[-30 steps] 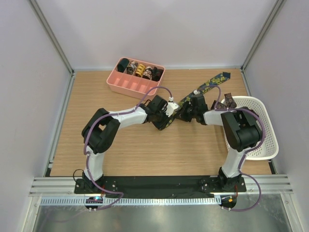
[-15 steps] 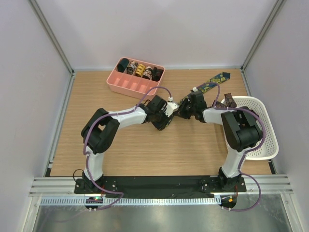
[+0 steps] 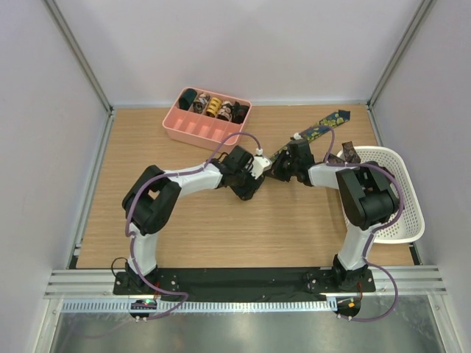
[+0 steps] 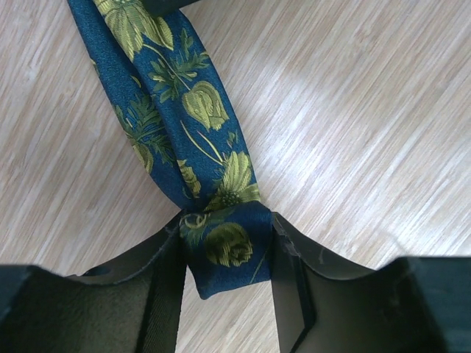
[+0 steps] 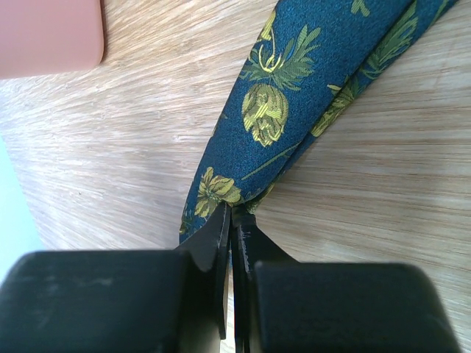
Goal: Roll the ties
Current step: Roll the tie
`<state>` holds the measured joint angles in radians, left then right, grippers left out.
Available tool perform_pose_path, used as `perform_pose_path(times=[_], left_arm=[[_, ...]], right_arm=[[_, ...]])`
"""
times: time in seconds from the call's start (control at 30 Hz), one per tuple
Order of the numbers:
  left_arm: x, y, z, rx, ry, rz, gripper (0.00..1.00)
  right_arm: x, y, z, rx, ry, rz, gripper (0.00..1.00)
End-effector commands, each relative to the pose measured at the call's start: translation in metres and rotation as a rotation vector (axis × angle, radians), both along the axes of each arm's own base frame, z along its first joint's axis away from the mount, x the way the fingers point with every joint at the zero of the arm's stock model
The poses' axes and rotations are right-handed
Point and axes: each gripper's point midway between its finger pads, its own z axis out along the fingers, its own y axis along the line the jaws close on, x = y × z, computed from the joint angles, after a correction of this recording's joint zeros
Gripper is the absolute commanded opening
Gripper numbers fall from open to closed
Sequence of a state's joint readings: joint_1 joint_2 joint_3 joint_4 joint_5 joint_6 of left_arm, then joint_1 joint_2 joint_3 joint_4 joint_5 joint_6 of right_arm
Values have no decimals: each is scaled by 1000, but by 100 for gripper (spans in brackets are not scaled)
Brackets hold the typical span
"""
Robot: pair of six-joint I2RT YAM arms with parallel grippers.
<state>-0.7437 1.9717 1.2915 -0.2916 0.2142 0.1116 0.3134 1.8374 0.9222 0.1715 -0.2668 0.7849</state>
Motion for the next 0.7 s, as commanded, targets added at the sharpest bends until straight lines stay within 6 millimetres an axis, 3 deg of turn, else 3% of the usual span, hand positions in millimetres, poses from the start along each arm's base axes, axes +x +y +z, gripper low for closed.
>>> perform_pose_path(times=[0.0, 0.13, 0.3, 0.37, 0.43, 0.47, 0.67], left_arm=[[-22, 11, -9, 29, 86, -10, 48], [-18, 16, -15, 66, 80, 6, 47], [-17, 23, -28, 129, 104, 22, 32], [-17, 24, -28, 143, 109, 25, 30], [-17, 26, -30, 153, 114, 31, 30], [-17, 26, -30, 153, 116, 30, 29], [-17, 29, -31, 172, 124, 34, 29]], right_arm=[[21, 0, 17, -13, -89, -18, 6], [20, 1, 18, -8, -93, -17, 6], [18, 2, 21, -14, -100, -14, 5], [14, 2, 23, -27, -108, -2, 6], [12, 0, 29, -32, -125, -1, 20], [9, -3, 31, -46, -135, 5, 32], [-16, -27, 53, -156, -209, 17, 44]])
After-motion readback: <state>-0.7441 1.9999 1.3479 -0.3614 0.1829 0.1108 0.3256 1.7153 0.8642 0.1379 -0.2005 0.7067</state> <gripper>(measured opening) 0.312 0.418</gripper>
